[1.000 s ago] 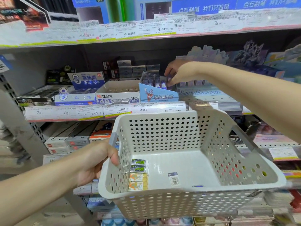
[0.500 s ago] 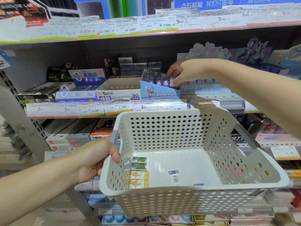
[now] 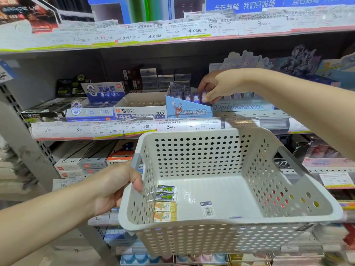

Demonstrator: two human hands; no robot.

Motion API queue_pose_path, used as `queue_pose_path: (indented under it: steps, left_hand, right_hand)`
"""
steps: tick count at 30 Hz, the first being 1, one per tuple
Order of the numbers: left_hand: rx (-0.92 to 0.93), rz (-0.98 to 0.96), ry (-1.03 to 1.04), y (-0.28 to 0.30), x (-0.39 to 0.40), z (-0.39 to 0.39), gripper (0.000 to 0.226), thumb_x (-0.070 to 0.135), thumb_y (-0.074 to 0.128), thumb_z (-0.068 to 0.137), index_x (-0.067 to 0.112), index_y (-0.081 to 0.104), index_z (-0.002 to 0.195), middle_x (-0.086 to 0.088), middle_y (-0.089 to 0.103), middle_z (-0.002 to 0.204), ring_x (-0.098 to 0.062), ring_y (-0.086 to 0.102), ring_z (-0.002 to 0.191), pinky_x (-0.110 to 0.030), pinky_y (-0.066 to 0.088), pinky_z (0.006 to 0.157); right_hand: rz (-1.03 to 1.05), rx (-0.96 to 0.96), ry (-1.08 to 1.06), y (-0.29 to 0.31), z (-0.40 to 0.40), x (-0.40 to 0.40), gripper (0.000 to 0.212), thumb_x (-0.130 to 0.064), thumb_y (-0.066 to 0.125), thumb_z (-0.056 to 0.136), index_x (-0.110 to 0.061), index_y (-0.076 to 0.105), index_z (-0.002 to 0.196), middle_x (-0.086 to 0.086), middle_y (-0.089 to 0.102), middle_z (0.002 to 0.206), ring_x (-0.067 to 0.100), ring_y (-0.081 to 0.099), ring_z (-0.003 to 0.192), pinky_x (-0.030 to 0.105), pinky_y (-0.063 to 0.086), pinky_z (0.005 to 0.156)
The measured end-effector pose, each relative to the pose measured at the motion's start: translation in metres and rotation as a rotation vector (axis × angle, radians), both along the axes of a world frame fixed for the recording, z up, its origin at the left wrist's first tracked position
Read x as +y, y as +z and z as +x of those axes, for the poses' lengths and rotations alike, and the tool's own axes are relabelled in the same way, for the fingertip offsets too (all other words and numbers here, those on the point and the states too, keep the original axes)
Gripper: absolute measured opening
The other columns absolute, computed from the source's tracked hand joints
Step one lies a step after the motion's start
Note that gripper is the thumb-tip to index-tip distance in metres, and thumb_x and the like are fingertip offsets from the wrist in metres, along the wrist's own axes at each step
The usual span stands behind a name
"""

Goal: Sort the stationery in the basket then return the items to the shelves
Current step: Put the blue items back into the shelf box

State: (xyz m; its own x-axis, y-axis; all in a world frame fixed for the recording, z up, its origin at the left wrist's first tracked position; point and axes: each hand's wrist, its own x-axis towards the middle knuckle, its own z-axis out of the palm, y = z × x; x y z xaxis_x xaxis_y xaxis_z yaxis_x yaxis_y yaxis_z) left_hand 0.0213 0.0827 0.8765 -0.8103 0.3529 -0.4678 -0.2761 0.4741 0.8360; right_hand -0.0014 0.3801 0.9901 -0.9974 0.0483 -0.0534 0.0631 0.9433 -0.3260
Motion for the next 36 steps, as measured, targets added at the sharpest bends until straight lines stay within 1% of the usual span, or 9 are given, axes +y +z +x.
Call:
queue_pose_path:
  steps: [3,7,10,14,19,21,26,30,36]
  left_hand:
    - [0.004,-0.002,-0.004,-0.001,-0.001,-0.001,0.065,0.004,0.058,0.045,-0.015,0.060,0.108,-0.027,0.066,0.087,-0.038,0.063,0.079,-0.055,0.051,0.088]
    - [0.006,-0.013,-0.004,-0.001,0.000,-0.001,0.065,0.004,0.059,0.045,-0.014,0.061,0.108,-0.028,0.067,0.090,-0.038,0.064,0.080,-0.057,0.050,0.089]
    - [0.008,-0.014,-0.009,-0.001,0.001,-0.002,0.066,0.004,0.059,0.045,-0.015,0.060,0.108,-0.028,0.066,0.090,-0.038,0.063,0.080,-0.057,0.050,0.089]
    - [0.012,-0.007,-0.018,0.000,0.001,-0.001,0.066,0.004,0.058,0.045,-0.016,0.059,0.108,-0.027,0.066,0.087,-0.037,0.063,0.079,-0.053,0.051,0.087]
    - [0.016,-0.018,-0.012,0.000,0.002,-0.001,0.067,0.004,0.058,0.045,-0.016,0.059,0.109,-0.027,0.066,0.088,-0.038,0.063,0.079,-0.054,0.051,0.088]
    - [0.018,-0.019,-0.007,0.001,0.002,-0.001,0.068,0.004,0.058,0.044,-0.016,0.059,0.109,-0.027,0.065,0.088,-0.038,0.062,0.079,-0.054,0.051,0.088]
    - [0.020,-0.011,0.000,0.002,0.001,0.000,0.069,0.004,0.057,0.045,-0.016,0.057,0.111,-0.027,0.064,0.087,-0.037,0.062,0.078,-0.051,0.052,0.085]
    - [0.004,0.003,-0.008,0.002,0.000,-0.001,0.070,0.004,0.057,0.044,-0.018,0.057,0.110,-0.026,0.064,0.086,-0.037,0.061,0.078,-0.048,0.052,0.083]
    - [-0.005,0.045,-0.026,0.002,0.002,0.001,0.055,0.004,0.055,0.043,-0.008,0.062,0.095,-0.024,0.061,0.082,-0.035,0.058,0.076,-0.040,0.051,0.072]
  right_hand:
    - [0.026,0.025,0.010,-0.001,0.004,0.002,0.031,-0.032,0.061,0.090,-0.025,0.053,0.119,-0.002,0.064,0.109,0.013,0.065,0.092,0.024,0.052,0.077]
    - [0.172,0.010,-0.033,0.000,0.006,0.003,0.034,-0.044,0.059,0.088,-0.034,0.051,0.119,-0.004,0.059,0.117,0.023,0.062,0.101,0.042,0.055,0.085]
    - [0.196,-0.016,-0.032,0.001,0.008,0.004,0.037,-0.040,0.058,0.090,-0.030,0.051,0.124,-0.003,0.059,0.119,0.021,0.059,0.104,0.031,0.048,0.085]
    - [0.169,-0.013,-0.010,-0.001,0.013,0.005,0.033,-0.037,0.056,0.092,-0.029,0.051,0.123,-0.004,0.058,0.117,0.019,0.056,0.103,0.024,0.042,0.070]
    - [0.109,0.043,-0.003,-0.008,0.008,0.004,0.034,-0.039,0.056,0.092,-0.028,0.048,0.123,-0.003,0.062,0.109,0.020,0.062,0.098,0.041,0.051,0.090]
    - [0.108,0.056,-0.001,-0.010,0.006,0.003,0.037,-0.039,0.057,0.091,-0.025,0.048,0.125,-0.003,0.061,0.105,0.021,0.062,0.097,0.043,0.050,0.093]
    - [0.125,0.052,0.014,-0.009,0.009,0.002,0.039,-0.040,0.055,0.092,-0.025,0.046,0.127,-0.006,0.058,0.106,0.018,0.057,0.097,0.034,0.047,0.088]
    - [0.136,0.034,0.038,-0.009,0.010,-0.001,0.038,-0.035,0.055,0.093,-0.025,0.046,0.128,0.000,0.055,0.128,0.021,0.055,0.114,0.039,0.044,0.102]
    - [0.166,0.058,0.018,-0.007,0.012,-0.007,0.042,-0.033,0.055,0.093,-0.020,0.048,0.132,-0.001,0.056,0.128,0.019,0.054,0.111,0.025,0.040,0.090]
